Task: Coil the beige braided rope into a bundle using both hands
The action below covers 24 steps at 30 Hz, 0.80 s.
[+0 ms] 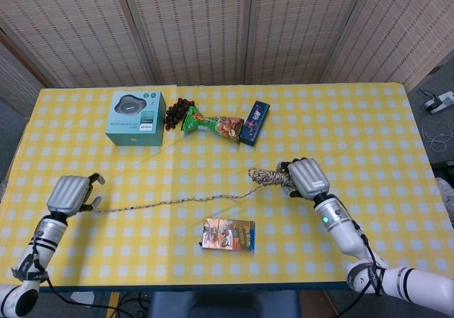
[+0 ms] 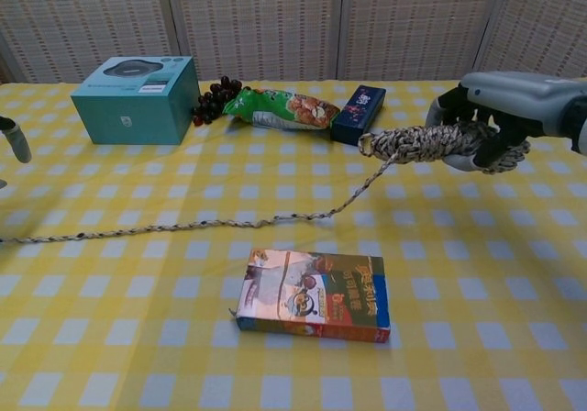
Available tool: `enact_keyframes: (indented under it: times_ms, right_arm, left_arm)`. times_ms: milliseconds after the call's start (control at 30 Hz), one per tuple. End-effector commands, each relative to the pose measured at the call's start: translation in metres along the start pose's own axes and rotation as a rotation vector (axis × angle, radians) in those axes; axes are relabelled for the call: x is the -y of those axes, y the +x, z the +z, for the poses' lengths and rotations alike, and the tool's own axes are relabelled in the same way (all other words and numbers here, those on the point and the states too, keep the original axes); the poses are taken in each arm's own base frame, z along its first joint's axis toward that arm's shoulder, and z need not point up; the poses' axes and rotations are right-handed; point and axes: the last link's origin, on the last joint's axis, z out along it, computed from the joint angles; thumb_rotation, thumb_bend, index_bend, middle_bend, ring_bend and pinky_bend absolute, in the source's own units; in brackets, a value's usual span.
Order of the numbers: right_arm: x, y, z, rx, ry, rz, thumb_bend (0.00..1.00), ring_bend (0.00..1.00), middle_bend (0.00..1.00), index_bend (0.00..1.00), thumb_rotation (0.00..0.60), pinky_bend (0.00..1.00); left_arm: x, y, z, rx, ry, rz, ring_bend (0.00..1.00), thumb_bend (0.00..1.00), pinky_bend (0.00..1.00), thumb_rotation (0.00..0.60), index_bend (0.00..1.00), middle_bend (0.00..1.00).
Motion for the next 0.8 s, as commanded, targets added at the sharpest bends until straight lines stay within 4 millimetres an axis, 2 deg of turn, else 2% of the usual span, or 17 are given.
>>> enact_keyframes:
  times_ms: [33,267,800]
  right_arm:
    - [0.000,0.001,0.000,-0.001,-0.001,0.002,0.64,0.43,0.59,0.67,0.600,0.44]
    - [-0.003,0.003,0.004,-0.001,-0.012,0.008,0.64,0.43,0.59,0.67,0.600,0.44]
    - [0.000,0.002,0.010,0.003,-0.014,0.020,0.64,0.44,0.59,0.67,0.600,0.44]
  left_arm:
    - [-0.007,-0.005,0.006,0.022,-0.015,0.014,0.92,0.34,1.00,0.600,0.53,0.97]
    - [-0.024,-0.016,0.001,0.070,-0.050,0.060,1.00,0.34,1.00,0.600,0.53,1.00]
    - [-0.048,-0.040,0.001,0.128,-0.088,0.082,1.00,0.34,1.00,0.600,0.55,1.00]
